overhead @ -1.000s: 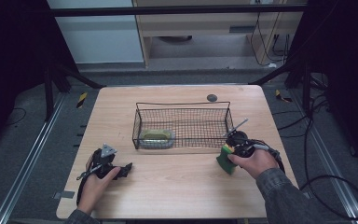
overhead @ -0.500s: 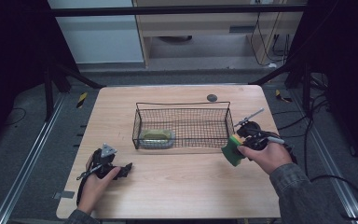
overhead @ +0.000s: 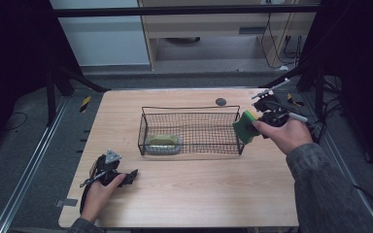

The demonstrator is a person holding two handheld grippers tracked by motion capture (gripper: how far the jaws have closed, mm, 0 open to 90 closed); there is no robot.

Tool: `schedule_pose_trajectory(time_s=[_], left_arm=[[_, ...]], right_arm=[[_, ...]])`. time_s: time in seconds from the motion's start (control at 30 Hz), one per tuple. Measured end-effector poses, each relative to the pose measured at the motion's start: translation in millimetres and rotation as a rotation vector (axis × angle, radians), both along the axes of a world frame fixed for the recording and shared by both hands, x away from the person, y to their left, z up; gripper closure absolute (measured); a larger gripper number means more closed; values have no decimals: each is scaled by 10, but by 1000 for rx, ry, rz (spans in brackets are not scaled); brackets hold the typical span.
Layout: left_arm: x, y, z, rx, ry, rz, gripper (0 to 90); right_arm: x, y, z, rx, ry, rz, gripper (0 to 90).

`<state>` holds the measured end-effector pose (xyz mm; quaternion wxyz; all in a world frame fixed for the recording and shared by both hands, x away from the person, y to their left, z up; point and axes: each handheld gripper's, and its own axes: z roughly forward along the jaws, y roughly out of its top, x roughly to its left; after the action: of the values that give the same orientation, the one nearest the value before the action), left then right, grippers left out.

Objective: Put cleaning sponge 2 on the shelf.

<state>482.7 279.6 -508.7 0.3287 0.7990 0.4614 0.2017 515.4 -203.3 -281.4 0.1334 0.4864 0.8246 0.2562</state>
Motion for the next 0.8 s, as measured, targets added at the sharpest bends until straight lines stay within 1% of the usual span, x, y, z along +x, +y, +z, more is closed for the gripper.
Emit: schedule_pose_trajectory(time_s=[0.17, 0.4, 0.47, 0.57, 0.7, 0.8], left_arm=[[0, 0, 0, 0, 0, 0, 0], [1, 3, 2, 4, 1, -4, 0], [3, 4, 1, 4, 1, -6, 0], [5, 5, 1, 3, 1, -8, 0], [5, 4, 1, 2, 1, -7, 0], [6, 4, 1, 3, 0, -7, 0]], right_arm=[[188, 35, 41, -9, -17, -30, 650], [387, 70, -10, -14, -27, -72, 650], [426, 101, -40, -17, -31, -83, 650], [465, 169, -86, -29, -29, -81, 650], [514, 207, -101, -36, -29, -87, 650], [531, 224, -95, -45, -30, -75, 650]])
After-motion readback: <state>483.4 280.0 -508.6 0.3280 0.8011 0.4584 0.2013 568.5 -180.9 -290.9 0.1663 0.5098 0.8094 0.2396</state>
